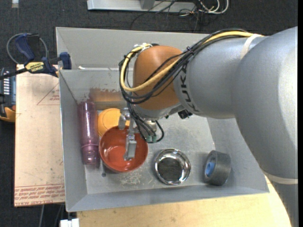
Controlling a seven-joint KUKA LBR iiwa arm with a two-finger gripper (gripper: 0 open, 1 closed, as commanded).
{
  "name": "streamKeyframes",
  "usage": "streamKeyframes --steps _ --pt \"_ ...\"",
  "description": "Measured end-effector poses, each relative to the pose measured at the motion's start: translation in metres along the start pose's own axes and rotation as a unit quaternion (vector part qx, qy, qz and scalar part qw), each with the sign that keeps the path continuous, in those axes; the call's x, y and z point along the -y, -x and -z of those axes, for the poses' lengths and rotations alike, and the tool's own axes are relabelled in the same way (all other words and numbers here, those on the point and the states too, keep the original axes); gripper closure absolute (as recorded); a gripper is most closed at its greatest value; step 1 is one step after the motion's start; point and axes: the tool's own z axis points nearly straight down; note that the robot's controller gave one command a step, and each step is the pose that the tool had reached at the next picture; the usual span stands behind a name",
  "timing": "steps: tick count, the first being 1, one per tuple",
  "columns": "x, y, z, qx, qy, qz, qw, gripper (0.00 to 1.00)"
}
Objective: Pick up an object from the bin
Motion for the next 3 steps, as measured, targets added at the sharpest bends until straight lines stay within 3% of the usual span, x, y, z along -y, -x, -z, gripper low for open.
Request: streamKeyframes --steps 2,3 --pt "-0.003 0.002 -0.008 0.0037 0.000 0.022 0.9998 0.00" --pt "0.034 -0.028 -0.030 0.0045 0.001 0.050 0.9987 0.00"
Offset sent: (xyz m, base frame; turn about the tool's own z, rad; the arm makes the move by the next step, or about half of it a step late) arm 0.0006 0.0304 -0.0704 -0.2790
